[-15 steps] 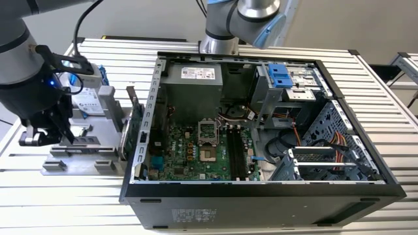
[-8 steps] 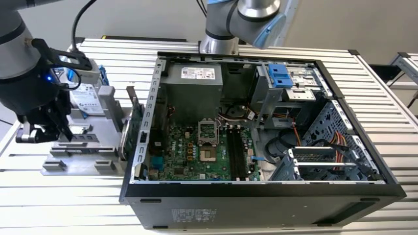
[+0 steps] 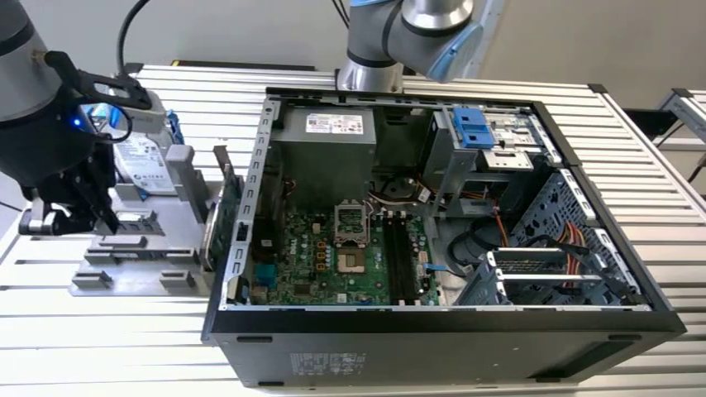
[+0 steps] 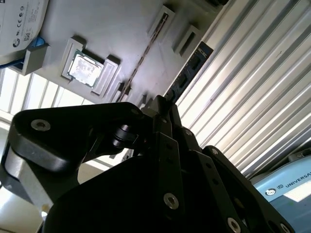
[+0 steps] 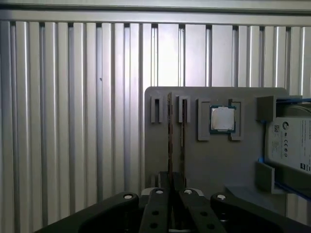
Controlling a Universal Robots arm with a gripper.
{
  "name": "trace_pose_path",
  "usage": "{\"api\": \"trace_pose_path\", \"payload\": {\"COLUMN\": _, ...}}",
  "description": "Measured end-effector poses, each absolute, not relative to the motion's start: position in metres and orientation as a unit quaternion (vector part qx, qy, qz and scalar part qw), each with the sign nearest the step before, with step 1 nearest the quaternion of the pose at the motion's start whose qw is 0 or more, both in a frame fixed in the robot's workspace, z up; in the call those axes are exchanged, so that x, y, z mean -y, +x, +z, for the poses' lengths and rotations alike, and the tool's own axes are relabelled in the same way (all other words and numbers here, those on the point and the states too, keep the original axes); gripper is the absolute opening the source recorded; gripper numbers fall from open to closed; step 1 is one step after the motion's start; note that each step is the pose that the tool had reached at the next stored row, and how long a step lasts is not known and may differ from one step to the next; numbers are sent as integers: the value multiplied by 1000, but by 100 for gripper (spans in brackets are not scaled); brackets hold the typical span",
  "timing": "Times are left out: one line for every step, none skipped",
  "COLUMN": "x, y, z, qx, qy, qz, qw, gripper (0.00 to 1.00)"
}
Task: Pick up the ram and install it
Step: 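Pick up the ram and move it above insertion slot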
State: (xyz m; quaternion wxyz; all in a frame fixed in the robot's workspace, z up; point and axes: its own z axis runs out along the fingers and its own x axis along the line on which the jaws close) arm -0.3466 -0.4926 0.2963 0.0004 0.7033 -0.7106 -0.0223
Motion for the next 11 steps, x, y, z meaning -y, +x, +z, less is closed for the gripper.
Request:
{"api": "trace_pose_path", "payload": {"x": 493, "y": -347, "z": 298, "qx": 711, "qy": 703, "qz": -22, "qw": 0, "gripper": 0}}
{"api": "trace_pose_path", "payload": {"x": 493, "y": -347, "z": 299, "qx": 711, "qy": 703, "qz": -22, "qw": 0, "gripper": 0}}
{"api": "trace_pose_path", "payload": {"x": 493, "y": -347, "z": 300, "qx": 711, "qy": 703, "qz": -22, "qw": 0, "gripper": 0}}
{"api": "trace_pose_path", "payload": {"x": 493, "y": -347, "z": 302, "qx": 711, "qy": 703, "qz": -22, "qw": 0, "gripper": 0}}
{"api": "trace_pose_path", "payload": {"x": 493, "y": -347, "z": 303, "qx": 711, "qy": 703, "qz": -22, "qw": 0, "gripper": 0}}
{"api": "trace_pose_path", "payload": {"x": 493, "y": -347, "z": 304, "qx": 711, "qy": 703, "qz": -22, "qw": 0, "gripper": 0}}
{"api": "trace_pose_path", "payload": {"x": 493, "y": -347, "z": 305, "qx": 711, "qy": 703, "qz": -22, "qw": 1, "gripper": 0}}
{"api": "trace_pose_path", "payload": {"x": 493, "y": -347, "z": 307, "qx": 711, "qy": 703, "qz": -22, "qw": 1, "gripper": 0}}
{"api": "trace_pose_path", "payload": {"x": 493, "y": -347, "z": 308, "qx": 711, "qy": 703, "qz": -22, "qw": 0, "gripper": 0}}
{"api": "trace_pose_path", "payload": {"x": 493, "y": -347, "z": 309, "qx": 711, "qy": 703, "qz": -22, "qw": 0, "gripper": 0}}
{"api": "trace_pose_path", "payload": {"x": 493, "y": -347, "z": 310, "qx": 711, "qy": 703, "qz": -22, "qw": 0, "gripper": 0}}
